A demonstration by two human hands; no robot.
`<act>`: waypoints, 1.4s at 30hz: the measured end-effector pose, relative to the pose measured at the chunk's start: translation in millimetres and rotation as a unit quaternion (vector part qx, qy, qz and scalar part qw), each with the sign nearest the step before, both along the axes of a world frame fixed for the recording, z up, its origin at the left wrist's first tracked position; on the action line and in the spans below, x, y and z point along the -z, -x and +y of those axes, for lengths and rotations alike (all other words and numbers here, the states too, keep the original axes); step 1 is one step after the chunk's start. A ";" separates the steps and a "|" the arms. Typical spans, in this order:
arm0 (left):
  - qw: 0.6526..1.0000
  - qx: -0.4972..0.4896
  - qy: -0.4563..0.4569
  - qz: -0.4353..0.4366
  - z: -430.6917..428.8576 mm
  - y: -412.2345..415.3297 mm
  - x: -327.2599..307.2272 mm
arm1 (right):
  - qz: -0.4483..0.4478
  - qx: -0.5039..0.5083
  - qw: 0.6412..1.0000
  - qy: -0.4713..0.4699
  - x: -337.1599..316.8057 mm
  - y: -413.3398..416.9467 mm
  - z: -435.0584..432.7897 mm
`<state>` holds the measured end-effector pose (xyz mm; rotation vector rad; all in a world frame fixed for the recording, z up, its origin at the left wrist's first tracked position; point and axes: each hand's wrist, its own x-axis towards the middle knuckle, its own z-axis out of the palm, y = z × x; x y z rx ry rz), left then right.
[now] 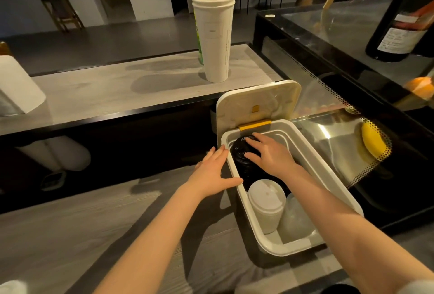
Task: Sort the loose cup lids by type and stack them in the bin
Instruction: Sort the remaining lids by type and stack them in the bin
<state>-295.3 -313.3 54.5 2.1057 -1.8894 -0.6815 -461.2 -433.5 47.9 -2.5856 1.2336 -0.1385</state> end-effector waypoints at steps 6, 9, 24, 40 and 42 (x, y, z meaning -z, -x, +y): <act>1.000 0.004 -0.011 -0.001 5.5 -1.0 -4.6 | -0.018 0.064 0.998 -0.024 -8.5 -3.2 2.6; 0.999 -0.016 -0.021 -0.030 12.5 -3.8 -11.9 | -0.021 0.064 0.998 -0.017 -16.2 -4.5 6.3; 0.945 -0.278 0.011 -0.173 154.6 -94.1 -54.2 | -0.133 -0.165 0.976 0.043 -62.1 -126.5 130.0; 0.859 -0.493 -0.092 -0.103 386.6 -204.1 4.5 | 0.000 -0.377 0.923 -0.075 -8.0 -298.0 302.6; 0.856 -0.498 -0.108 -0.091 406.1 -224.7 13.4 | 0.025 -0.383 0.919 -0.087 2.5 -319.1 319.6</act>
